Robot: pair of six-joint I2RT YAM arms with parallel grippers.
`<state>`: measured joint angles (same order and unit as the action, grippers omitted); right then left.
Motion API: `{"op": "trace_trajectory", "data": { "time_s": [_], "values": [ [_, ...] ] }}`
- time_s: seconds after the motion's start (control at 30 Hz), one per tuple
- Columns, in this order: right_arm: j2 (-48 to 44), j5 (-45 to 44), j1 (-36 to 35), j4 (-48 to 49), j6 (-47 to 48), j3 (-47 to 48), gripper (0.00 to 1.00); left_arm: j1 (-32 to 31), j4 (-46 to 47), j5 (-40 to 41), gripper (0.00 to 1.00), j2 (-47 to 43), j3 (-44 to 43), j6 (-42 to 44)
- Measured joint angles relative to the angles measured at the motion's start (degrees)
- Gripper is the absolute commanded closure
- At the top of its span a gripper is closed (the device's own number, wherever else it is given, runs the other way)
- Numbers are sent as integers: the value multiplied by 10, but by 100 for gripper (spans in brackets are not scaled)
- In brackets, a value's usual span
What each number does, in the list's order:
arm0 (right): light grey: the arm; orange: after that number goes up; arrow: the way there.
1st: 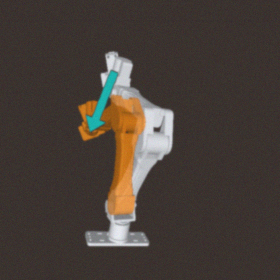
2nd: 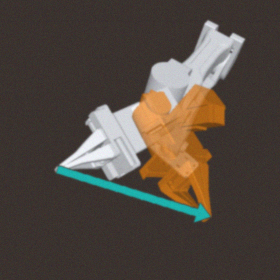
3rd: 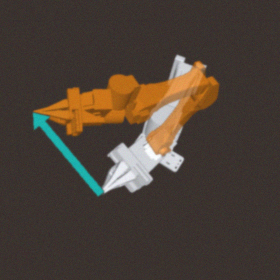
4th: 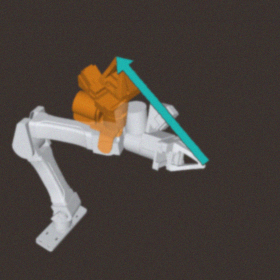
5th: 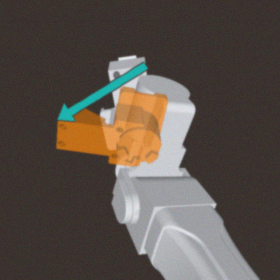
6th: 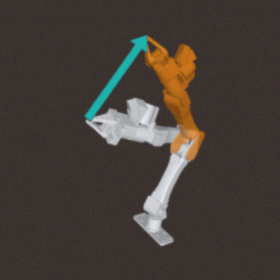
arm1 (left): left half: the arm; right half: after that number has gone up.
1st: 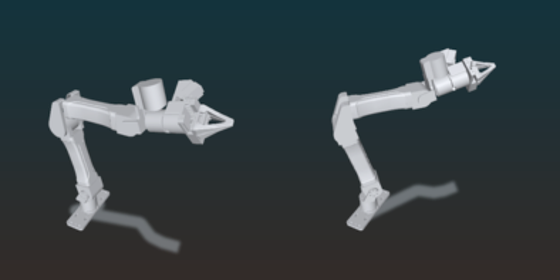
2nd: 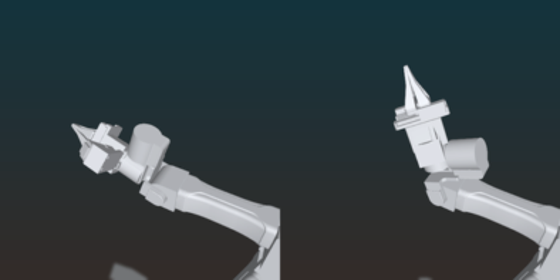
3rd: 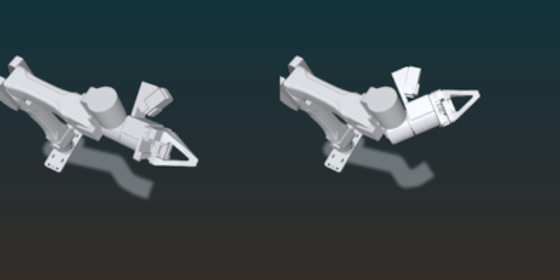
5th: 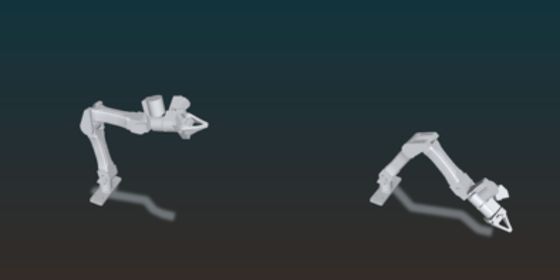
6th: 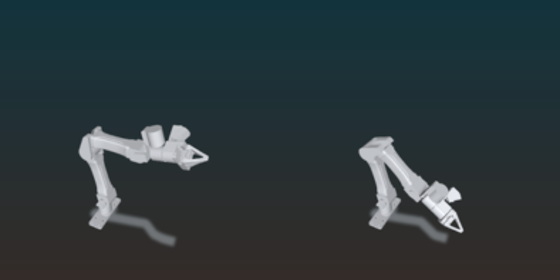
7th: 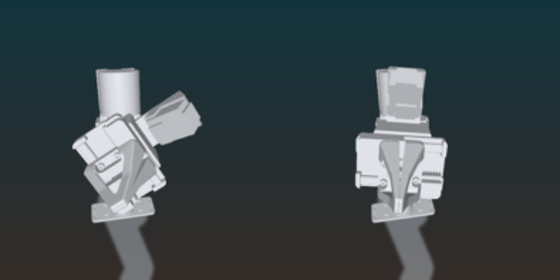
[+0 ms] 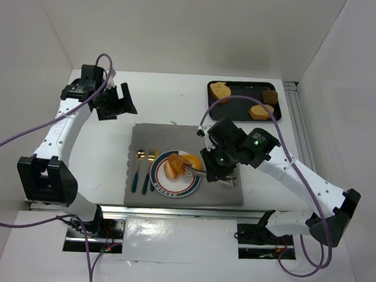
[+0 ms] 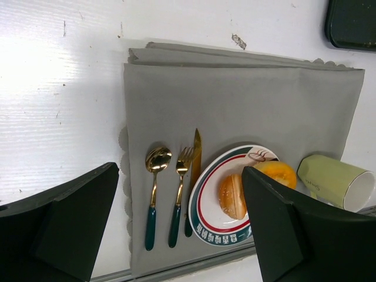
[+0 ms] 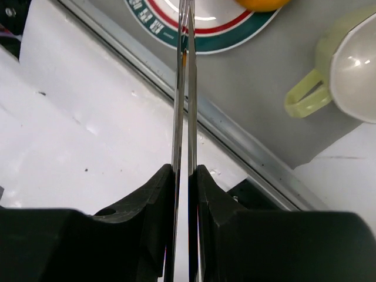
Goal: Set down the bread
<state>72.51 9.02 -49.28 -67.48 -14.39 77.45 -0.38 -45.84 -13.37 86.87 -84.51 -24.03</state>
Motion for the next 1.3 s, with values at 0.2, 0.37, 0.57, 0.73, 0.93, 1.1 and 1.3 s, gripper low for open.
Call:
{"op": "trace_trajectory", "data": {
  "time_s": [0.2,0.37,0.57,0.73,0.93,1.1,1.3],
  "values": [
    [-4,0,-29,-7,-23,-20,54,0,-1,0,0,-1,-2,0],
    [-3,-3,-30,-13,-29,-15,38,0,-1,0,0,-1,-2,0],
    [3,-20,-30,-40,-29,60,40,0,-1,0,0,-1,-2,0],
    [16,-92,-16,-39,-40,135,40,0,0,-3,0,-1,-2,0],
    [24,-247,102,35,-89,124,40,0,1,-11,0,-1,-1,-1],
    [25,-413,162,110,-130,28,40,0,5,-22,0,-1,-1,-2],
    [29,-411,289,241,-132,-99,40,0,9,-31,0,-1,-1,-1]
  ]
}}
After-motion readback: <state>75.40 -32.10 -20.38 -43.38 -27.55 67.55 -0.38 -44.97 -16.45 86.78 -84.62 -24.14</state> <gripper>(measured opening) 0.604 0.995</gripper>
